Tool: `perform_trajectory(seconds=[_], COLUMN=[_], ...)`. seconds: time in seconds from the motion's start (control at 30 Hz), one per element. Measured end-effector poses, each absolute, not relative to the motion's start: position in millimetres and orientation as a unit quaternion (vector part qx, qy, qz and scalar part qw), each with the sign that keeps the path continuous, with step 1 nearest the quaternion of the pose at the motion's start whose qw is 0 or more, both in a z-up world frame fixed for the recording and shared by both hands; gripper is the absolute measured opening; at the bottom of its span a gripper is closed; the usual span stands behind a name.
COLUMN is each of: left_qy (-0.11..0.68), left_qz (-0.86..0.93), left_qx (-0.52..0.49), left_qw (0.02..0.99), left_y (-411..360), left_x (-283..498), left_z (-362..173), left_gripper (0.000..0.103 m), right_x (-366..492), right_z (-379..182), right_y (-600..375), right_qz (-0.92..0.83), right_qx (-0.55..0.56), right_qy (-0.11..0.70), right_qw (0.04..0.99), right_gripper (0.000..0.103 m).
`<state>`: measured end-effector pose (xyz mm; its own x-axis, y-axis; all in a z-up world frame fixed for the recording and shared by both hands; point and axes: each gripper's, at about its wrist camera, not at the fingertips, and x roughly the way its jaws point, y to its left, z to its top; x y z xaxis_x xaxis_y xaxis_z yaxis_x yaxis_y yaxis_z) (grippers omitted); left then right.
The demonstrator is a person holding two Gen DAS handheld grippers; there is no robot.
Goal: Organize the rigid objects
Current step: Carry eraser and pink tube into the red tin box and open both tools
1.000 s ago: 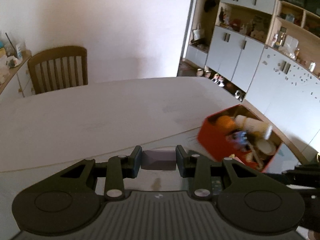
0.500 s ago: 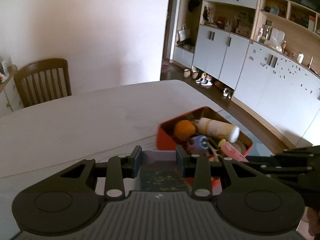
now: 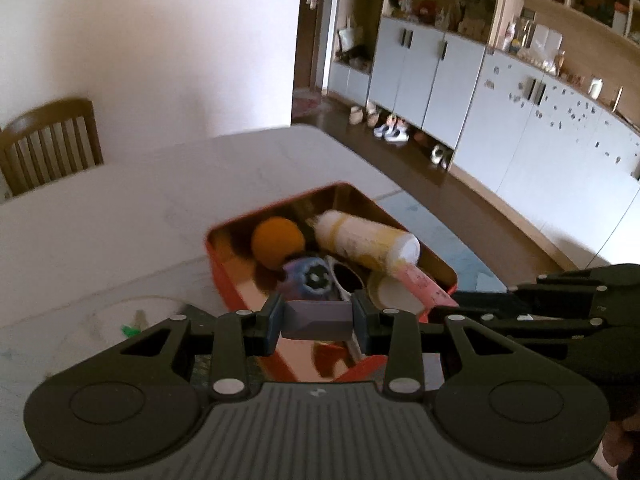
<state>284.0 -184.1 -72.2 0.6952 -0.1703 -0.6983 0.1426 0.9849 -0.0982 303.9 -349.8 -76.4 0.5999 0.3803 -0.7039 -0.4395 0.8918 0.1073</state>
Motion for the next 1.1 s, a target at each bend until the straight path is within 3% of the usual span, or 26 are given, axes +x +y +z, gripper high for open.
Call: perform_trajectory(seconds=[1.0,1.1], left_qy=[0.468,0.471], left_qz=[-0.025,-0.027], left_qx=[-0.044,-0.050], left_qw=[0.882,0.880], left_y=[-216,-216], left_x=[353,355], left_z=[-133,-134], left_gripper=[0.035,0.035], right_x=[357,357], right_z=[-103,-103], right_y=[-358,-359], right_qz=[0.291,0.288], right_qx=[-0.114,-0.110], right_qy=[0.416,0.420], right_qw=[0.854,0.853], right_gripper=[0.014,0.018])
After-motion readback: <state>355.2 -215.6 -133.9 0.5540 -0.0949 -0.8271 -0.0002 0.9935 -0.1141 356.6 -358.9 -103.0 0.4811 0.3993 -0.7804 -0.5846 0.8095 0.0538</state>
